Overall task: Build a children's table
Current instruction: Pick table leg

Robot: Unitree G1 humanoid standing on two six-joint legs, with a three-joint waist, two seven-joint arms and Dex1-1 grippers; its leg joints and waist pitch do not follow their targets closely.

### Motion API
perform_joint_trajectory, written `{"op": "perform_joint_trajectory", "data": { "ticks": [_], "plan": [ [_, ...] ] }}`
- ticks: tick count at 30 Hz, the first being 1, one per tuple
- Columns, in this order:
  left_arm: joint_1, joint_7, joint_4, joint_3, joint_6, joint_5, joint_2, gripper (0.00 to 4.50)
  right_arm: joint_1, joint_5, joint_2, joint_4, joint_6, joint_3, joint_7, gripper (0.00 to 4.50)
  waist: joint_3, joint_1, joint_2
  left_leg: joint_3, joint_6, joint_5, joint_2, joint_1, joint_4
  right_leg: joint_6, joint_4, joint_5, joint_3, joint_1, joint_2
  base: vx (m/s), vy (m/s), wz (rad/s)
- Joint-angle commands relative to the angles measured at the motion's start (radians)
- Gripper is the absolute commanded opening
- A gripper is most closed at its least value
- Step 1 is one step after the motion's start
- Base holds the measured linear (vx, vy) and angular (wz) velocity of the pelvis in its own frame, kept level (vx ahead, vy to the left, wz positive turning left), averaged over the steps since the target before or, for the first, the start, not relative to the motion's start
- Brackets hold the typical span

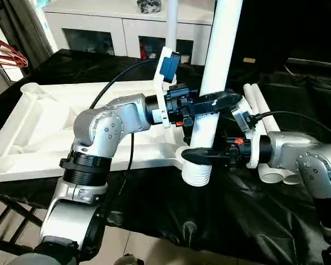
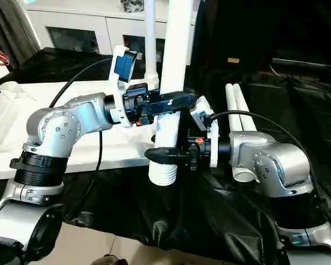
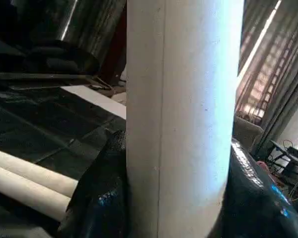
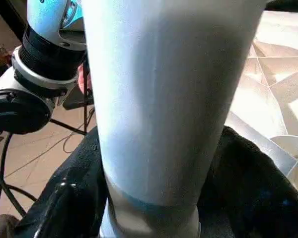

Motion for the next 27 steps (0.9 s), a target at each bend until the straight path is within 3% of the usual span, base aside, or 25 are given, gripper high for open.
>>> {"op": "perform_joint_trajectory", "data": {
  "ticks": [1,8,14,15,18,23,27],
  "plan": [
    [-0.01,-0.014,-0.007,0.0,-0.004,-0.01,0.001,1.86,-0.005,0.006,-0.001,0.005,0.004,-0.007,-0.009,2.64,-0.081,0.005,-0.015,-0.024,0.049,-0.121,0.049,0.017,-0.054,-0.164,-0.084,-0.292,0.048,0.057,-0.084,0.0,0.0,0.0],
    [-0.005,-0.002,-0.007,-0.002,-0.014,-0.003,-0.003,1.86,0.006,0.014,0.003,0.003,0.008,-0.006,-0.008,1.97,-0.081,0.006,-0.015,-0.025,0.045,-0.123,0.051,0.018,-0.055,-0.165,-0.082,-0.29,0.047,0.057,-0.083,0.0,0.0,0.0],
    [0.006,0.0,-0.017,-0.008,-0.038,0.011,-0.002,1.86,0.013,0.013,0.004,0.004,0.0,-0.003,-0.014,1.89,-0.082,0.007,-0.018,-0.025,0.047,-0.119,0.05,0.017,-0.054,-0.164,-0.081,-0.289,0.048,0.057,-0.084,0.0,0.0,0.0],
    [0.007,0.007,-0.018,-0.006,-0.043,0.015,-0.004,2.21,0.014,0.012,0.004,0.003,-0.002,-0.003,-0.015,1.89,-0.082,0.007,-0.018,-0.025,0.047,-0.118,0.05,0.017,-0.054,-0.164,-0.081,-0.289,0.048,0.057,-0.084,0.0,0.0,0.0],
    [0.002,0.042,-0.004,0.031,-0.043,-0.003,-0.025,2.58,0.018,0.005,0.008,0.002,-0.01,0.0,-0.021,1.89,-0.081,0.007,-0.018,-0.024,0.046,-0.119,0.05,0.017,-0.053,-0.165,-0.081,-0.29,0.048,0.057,-0.084,0.0,0.0,0.0],
    [-0.001,0.124,0.005,0.126,-0.206,0.001,-0.092,2.8,0.025,-0.012,0.043,0.016,-0.051,-0.023,-0.069,1.89,-0.081,0.007,-0.021,-0.024,0.046,-0.124,0.05,0.013,-0.052,-0.163,-0.087,-0.297,0.047,0.059,-0.085,0.0,0.0,0.0],
    [-0.018,0.2,0.024,0.203,-0.273,-0.023,-0.125,2.84,0.026,-0.011,0.086,0.035,-0.078,-0.06,-0.125,1.89,-0.083,0.006,-0.021,-0.026,0.049,-0.122,0.049,0.015,-0.053,-0.159,-0.082,-0.288,0.045,0.059,-0.084,0.0,0.0,0.0]
  ]
}}
